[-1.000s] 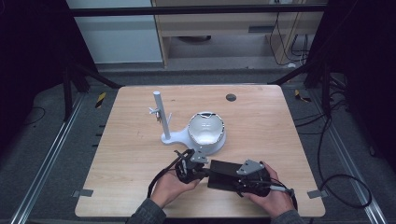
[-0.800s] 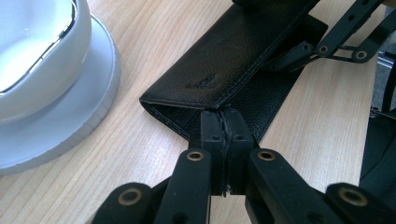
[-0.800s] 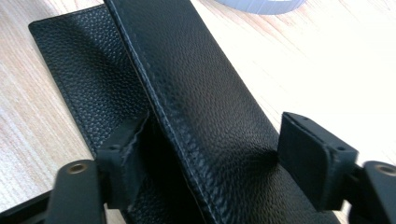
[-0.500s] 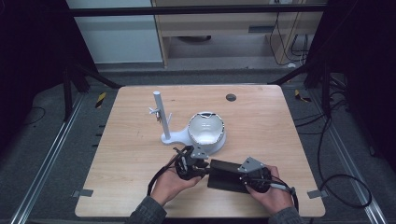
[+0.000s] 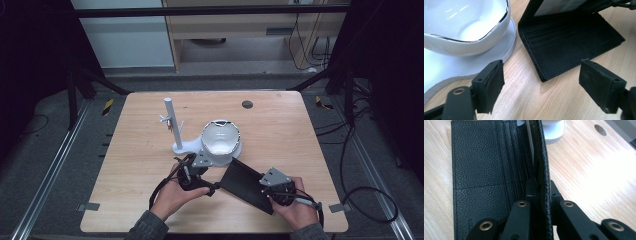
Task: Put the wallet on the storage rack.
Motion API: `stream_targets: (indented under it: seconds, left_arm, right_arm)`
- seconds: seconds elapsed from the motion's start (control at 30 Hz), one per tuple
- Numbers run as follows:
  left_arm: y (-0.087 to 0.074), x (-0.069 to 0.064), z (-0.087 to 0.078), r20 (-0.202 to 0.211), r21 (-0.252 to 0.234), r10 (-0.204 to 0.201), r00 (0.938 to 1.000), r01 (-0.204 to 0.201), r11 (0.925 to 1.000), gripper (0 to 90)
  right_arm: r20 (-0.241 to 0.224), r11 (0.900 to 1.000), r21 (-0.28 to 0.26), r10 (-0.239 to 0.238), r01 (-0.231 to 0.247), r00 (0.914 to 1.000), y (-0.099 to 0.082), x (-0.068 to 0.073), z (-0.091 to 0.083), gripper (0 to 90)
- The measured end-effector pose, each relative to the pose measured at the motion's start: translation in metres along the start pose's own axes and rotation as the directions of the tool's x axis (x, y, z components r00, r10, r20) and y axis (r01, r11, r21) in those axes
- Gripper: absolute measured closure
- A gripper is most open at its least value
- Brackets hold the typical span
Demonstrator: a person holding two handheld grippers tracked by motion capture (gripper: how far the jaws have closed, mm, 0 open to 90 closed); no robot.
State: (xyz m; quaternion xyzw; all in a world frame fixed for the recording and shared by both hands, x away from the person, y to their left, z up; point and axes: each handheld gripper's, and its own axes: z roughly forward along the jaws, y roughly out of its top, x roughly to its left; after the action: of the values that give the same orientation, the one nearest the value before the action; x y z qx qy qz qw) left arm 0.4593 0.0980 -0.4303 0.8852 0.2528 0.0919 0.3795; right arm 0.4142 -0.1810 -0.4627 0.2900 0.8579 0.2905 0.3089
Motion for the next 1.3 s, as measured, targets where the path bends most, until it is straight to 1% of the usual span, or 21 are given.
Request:
stream_targets:
  seconds: [0.03, 0.07, 0.1, 0.13, 0.2, 0.23, 0.33, 0.37, 0.43, 0.5, 0.53, 0.57, 0.67, 0.7, 0.77, 0.9, 0.97, 1.0, 1.03, 1.17, 1.3]
  left_arm:
    - [-0.001, 0.003, -0.001, 0.014, -0.012, -0.02, 0.9997, 0.02, 0.9997, 17.6]
    - [-0.001, 0.003, -0.001, 0.014, -0.012, -0.02, 0.9997, 0.02, 0.9997, 17.4]
    - [-0.001, 0.005, -0.002, 0.022, -0.011, -0.028, 0.9994, 0.028, 0.9996, 17.3]
    - [-0.001, 0.005, -0.002, 0.022, -0.011, -0.028, 0.9994, 0.028, 0.9996, 17.1]
    - [-0.001, 0.006, -0.003, 0.026, -0.014, -0.034, 0.9991, 0.034, 0.9993, 17.1]
    - [-0.001, 0.006, -0.004, 0.037, -0.011, -0.028, 0.9989, 0.028, 0.9995, 17.1]
    - [-0.001, 0.005, -0.003, 0.043, 0.004, -0.016, 0.9989, 0.016, 0.9999, 15.1]
    - [0.0, 0.005, -0.003, 0.045, 0.006, -0.002, 0.999, 0.002, 1.0, 14.6]
    - [0.001, 0.004, -0.003, 0.045, 0.002, 0.001, 0.999, -0.001, 1.0, 14.6]
    - [0.002, 0.004, -0.002, 0.056, -0.006, 0.0, 0.9984, 0.0, 1.0, 13.8]
    - [0.002, 0.004, -0.002, 0.056, -0.006, 0.0, 0.9984, 0.0, 1.0, 13.6]
    - [0.002, 0.004, 0.0, 0.062, -0.004, 0.007, 0.9981, -0.007, 1.0, 13.6]
    - [0.003, 0.004, 0.002, 0.067, -0.005, 0.012, 0.9977, -0.012, 0.9999, 13.6]
    - [0.004, 0.005, 0.004, 0.074, -0.005, 0.019, 0.9971, -0.018, 0.9998, 13.6]
    - [0.005, 0.005, 0.006, 0.075, -0.005, 0.022, 0.9969, -0.022, 0.9997, 13.6]
    - [0.008, 0.006, 0.009, 0.084, -0.006, 0.024, 0.9962, -0.023, 0.9997, 13.6]
    - [0.01, 0.008, 0.012, 0.102, -0.011, 0.012, 0.9947, -0.011, 0.9999, 13.7]
    - [0.011, 0.008, 0.012, 0.107, -0.01, 0.013, 0.9942, -0.012, 0.9999, 13.7]
    - [0.012, 0.01, 0.015, 0.114, -0.017, -0.001, 0.9935, 0.003, 0.9998, 14.0]
    - [0.013, 0.014, 0.02, 0.116, -0.014, -0.034, 0.9927, 0.035, 0.9993, 17.9]
    - [0.015, 0.017, 0.023, 0.144, 0.0, -0.031, 0.9892, 0.031, 0.9995, 21.1]
  right_arm:
    - [-0.009, 0.9996, -0.026, 0.011, -0.011, 0.9999, 0.0, -0.001, -0.003, 84.5]
    - [-0.009, 0.9996, -0.026, 0.011, -0.011, 0.9999, 0.0, -0.001, -0.003, 84.5]
    - [-0.018, 0.9984, -0.053, 0.018, -0.019, 0.9997, 0.001, -0.002, -0.008, 84.5]
    - [-0.018, 0.9984, -0.053, 0.018, -0.019, 0.9997, 0.001, -0.002, -0.008, 84.5]
    - [-0.029, 0.9956, -0.088, 0.031, -0.033, 0.9991, 0.003, -0.003, -0.012, 84.5]
    - [-0.035, 0.9935, -0.105, 0.041, -0.045, 0.9985, 0.003, -0.004, -0.014, 84.5]
    - [-0.038, 0.9913, -0.121, 0.048, -0.053, 0.9981, 0.005, -0.005, -0.017, 84.5]
    - [-0.037, 0.9884, -0.141, 0.051, -0.056, 0.998, 0.007, -0.005, -0.02, 84.5]
    - [-0.035, 0.9875, -0.147, 0.052, -0.056, 0.998, 0.008, -0.005, -0.022, 84.5]
    - [-0.035, 0.9827, -0.174, 0.058, -0.063, 0.9977, 0.01, -0.005, -0.025, 84.5]
    - [-0.035, 0.9827, -0.174, 0.058, -0.063, 0.9977, 0.01, -0.005, -0.025, 84.5]
    - [-0.043, 0.9794, -0.191, 0.059, -0.066, 0.9973, 0.011, -0.005, -0.027, 84.5]
    - [-0.046, 0.978, -0.199, 0.053, -0.061, 0.9975, 0.012, -0.005, -0.027, 84.5]
    - [-0.05, 0.9761, -0.208, 0.055, -0.064, 0.9973, 0.013, -0.005, -0.027, 84.4]
    - [-0.053, 0.9745, -0.215, 0.054, -0.065, 0.9971, 0.013, -0.005, -0.028, 84.5]
    - [-0.061, 0.9701, -0.234, 0.052, -0.065, 0.9968, 0.016, -0.005, -0.03, 84.5]
    - [-0.068, 0.9674, -0.244, 0.054, -0.069, 0.9962, 0.017, -0.005, -0.031, 84.4]
    - [-0.068, 0.9674, -0.244, 0.054, -0.069, 0.9962, 0.017, -0.005, -0.031, 84.4]
    - [-0.068, 0.9672, -0.245, 0.053, -0.068, 0.9963, 0.017, -0.005, -0.032, 84.4]
    - [-0.072, 0.9632, -0.261, 0.047, -0.064, 0.9963, 0.017, -0.004, -0.032, 84.4]
    - [-0.076, 0.9604, -0.27, 0.05, -0.069, 0.9959, 0.018, -0.004, -0.032, 84.4]
